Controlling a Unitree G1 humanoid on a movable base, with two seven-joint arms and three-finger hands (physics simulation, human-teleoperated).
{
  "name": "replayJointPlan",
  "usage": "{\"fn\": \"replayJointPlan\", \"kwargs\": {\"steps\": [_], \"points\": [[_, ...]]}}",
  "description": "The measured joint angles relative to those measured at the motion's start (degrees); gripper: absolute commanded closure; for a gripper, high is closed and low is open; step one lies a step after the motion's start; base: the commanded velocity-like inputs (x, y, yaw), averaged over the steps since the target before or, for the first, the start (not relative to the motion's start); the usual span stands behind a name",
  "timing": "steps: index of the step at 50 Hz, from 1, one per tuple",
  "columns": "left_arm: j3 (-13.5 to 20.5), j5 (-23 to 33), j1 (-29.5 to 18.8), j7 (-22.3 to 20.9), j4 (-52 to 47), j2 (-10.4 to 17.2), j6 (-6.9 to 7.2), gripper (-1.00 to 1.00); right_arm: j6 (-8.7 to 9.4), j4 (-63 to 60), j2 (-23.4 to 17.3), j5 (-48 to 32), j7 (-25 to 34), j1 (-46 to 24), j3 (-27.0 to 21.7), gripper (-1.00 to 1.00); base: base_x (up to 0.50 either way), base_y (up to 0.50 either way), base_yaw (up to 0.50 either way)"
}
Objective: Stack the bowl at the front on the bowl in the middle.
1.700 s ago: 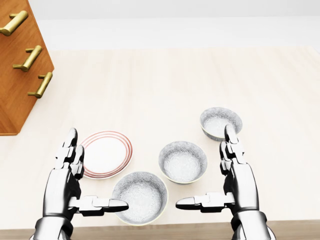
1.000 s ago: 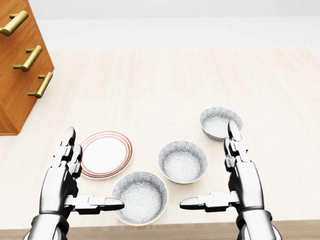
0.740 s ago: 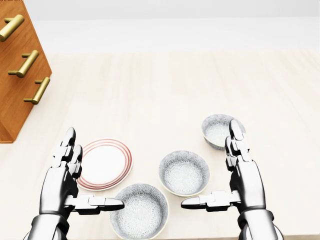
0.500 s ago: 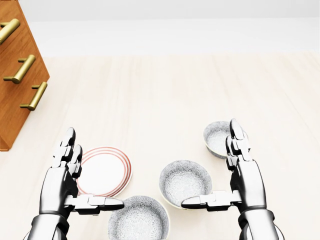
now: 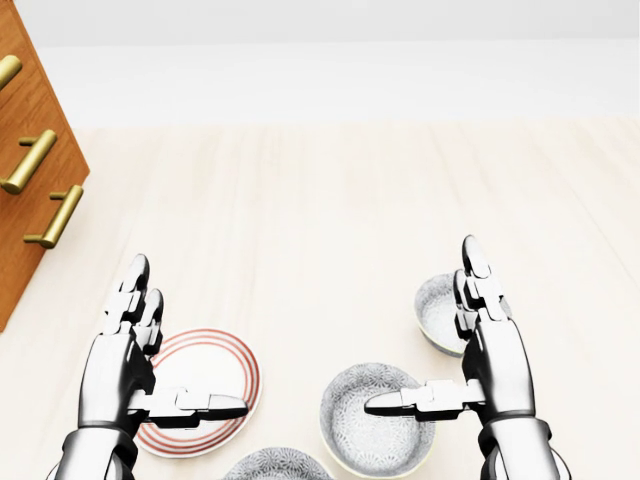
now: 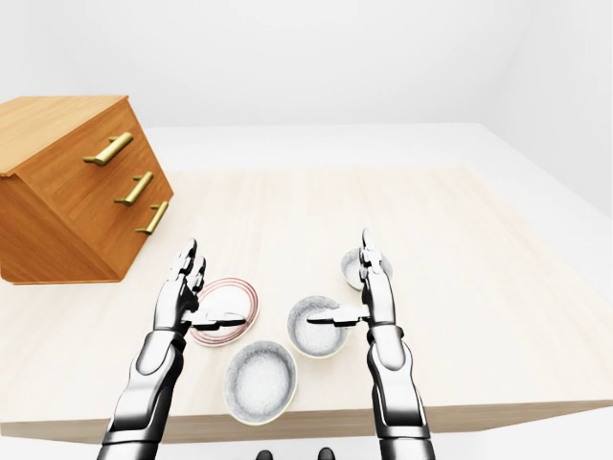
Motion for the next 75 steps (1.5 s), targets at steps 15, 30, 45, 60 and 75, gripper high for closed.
{"fn": "replayJointPlan", "kwargs": {"steps": [15, 30, 45, 60, 75], "points": [[0.1, 0.0, -0.2, 0.2, 0.4, 0.0, -0.21, -1.00, -0.53, -0.1, -0.3, -0.5, -0.1, -0.3, -0.3, -1.00, 0.00, 0.00, 0.00], [0.1, -0.1, -0.4, 0.2, 0.9, 0.0, -0.26, -1.00, -0.77, -2.4, -2.9, -8.0, -0.6, -2.1, -2.3, -1.00, 0.00, 0.00, 0.00], [0.3, -0.5, -0.3, 0.1, 0.5, 0.1, 0.37, -1.00, -2.73, -5.8, -8.9, -27.5, -0.6, -4.2, -7.5, -1.00, 0.00, 0.00, 0.00], [0.4, -0.7, -0.4, 0.0, 0.8, 0.2, 0.26, -1.00, -2.73, -6.4, -13.1, -50.4, -6.0, -4.1, -10.5, -1.00, 0.00, 0.00, 0.00], [0.5, -0.7, -0.5, 0.1, 1.2, 0.2, 0.02, -1.00, -2.73, -2.7, -13.2, -63.1, -12.6, -2.2, -9.3, -1.00, 0.00, 0.00, 0.00]]}}
